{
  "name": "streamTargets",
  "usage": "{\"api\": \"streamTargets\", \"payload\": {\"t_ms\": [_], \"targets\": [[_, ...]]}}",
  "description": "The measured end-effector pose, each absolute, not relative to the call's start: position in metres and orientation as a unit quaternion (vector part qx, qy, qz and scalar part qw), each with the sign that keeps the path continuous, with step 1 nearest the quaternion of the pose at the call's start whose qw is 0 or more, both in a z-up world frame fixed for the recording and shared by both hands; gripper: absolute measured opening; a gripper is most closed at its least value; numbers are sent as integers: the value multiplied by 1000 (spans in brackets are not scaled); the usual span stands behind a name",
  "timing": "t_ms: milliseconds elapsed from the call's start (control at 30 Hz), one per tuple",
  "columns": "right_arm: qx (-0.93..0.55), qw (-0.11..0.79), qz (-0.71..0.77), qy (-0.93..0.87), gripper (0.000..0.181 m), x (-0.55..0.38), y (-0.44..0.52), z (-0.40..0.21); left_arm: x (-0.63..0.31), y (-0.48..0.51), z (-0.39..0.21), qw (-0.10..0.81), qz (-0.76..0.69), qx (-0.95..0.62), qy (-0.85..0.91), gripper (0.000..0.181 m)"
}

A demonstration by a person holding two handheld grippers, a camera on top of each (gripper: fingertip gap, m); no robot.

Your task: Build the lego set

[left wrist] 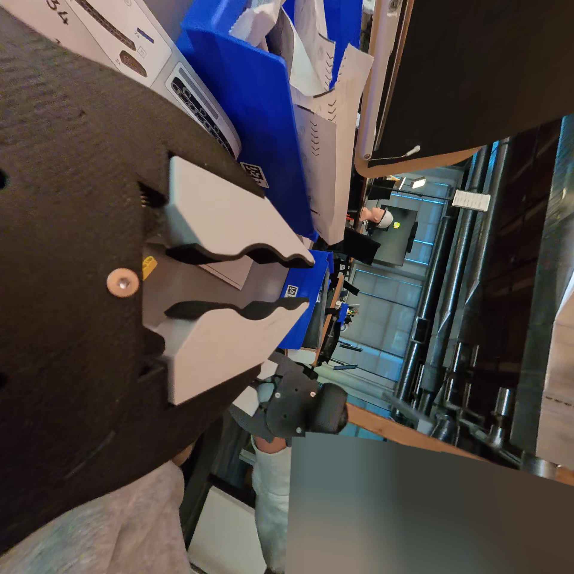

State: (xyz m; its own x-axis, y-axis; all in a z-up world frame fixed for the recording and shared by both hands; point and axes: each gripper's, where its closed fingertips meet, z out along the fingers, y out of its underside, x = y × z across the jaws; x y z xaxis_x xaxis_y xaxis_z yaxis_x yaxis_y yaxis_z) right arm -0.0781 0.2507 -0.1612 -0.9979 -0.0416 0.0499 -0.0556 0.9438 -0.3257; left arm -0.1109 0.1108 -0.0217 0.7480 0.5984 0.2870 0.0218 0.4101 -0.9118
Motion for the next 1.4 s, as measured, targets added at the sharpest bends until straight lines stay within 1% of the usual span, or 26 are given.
{"api": "streamTargets", "payload": {"t_ms": [33,1267,1300,1400], "targets": [[27,20,164,-986,4,-77,250,-163,-111,110,-21,785,182,-509,-303,14],[72,-8,91,-993,3,-80,252,-175,-114,111,-30,774,176,-522,-312,11],[73,-6,62,-995,3,-82,261,-181,-114,111,-30,775,177,-521,-312,11],[82,3,79,-994,3,-82,259,-182,-114,110,-30,775,176,-520,-313,12]]}}
